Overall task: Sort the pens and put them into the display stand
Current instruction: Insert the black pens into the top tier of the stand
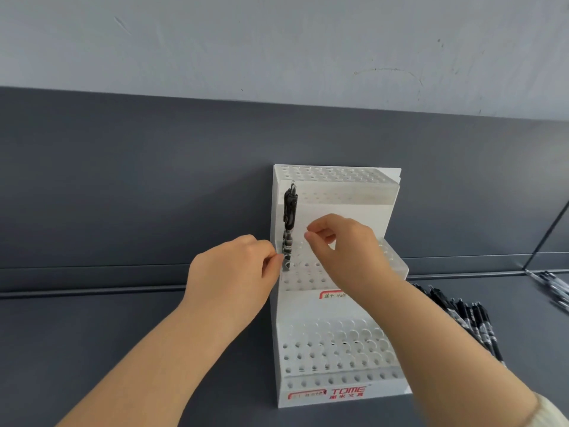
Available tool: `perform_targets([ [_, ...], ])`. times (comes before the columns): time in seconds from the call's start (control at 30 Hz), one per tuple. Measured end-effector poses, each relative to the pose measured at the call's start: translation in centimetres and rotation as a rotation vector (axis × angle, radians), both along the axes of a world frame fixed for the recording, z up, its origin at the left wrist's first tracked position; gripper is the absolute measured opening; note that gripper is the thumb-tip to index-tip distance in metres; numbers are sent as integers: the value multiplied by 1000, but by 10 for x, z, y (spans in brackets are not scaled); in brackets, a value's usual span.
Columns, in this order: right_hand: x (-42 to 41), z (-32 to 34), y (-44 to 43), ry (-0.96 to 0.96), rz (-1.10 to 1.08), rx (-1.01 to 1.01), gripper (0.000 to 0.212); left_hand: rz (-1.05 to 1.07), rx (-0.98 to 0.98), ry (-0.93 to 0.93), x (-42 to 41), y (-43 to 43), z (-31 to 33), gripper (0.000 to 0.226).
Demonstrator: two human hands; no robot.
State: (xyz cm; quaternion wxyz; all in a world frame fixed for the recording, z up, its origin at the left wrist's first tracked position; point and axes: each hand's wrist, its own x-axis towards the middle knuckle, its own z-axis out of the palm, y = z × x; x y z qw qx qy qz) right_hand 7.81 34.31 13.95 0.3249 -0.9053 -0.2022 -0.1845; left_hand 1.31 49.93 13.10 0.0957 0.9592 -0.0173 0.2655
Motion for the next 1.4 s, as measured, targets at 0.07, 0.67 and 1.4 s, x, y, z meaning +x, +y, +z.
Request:
perform_targets([
  [0.07, -4, 1, -13, -6, -23, 7, 18, -29, -2, -48, -2, -10, 2, 31],
  [0.67, 24, -60, -270, 238, -296, 105, 8, -267, 126, 62, 54, -236, -46, 20],
  [1.4, 132, -122, -272, 541, -71, -406, 49, 271, 10, 437, 140, -301, -106, 29],
])
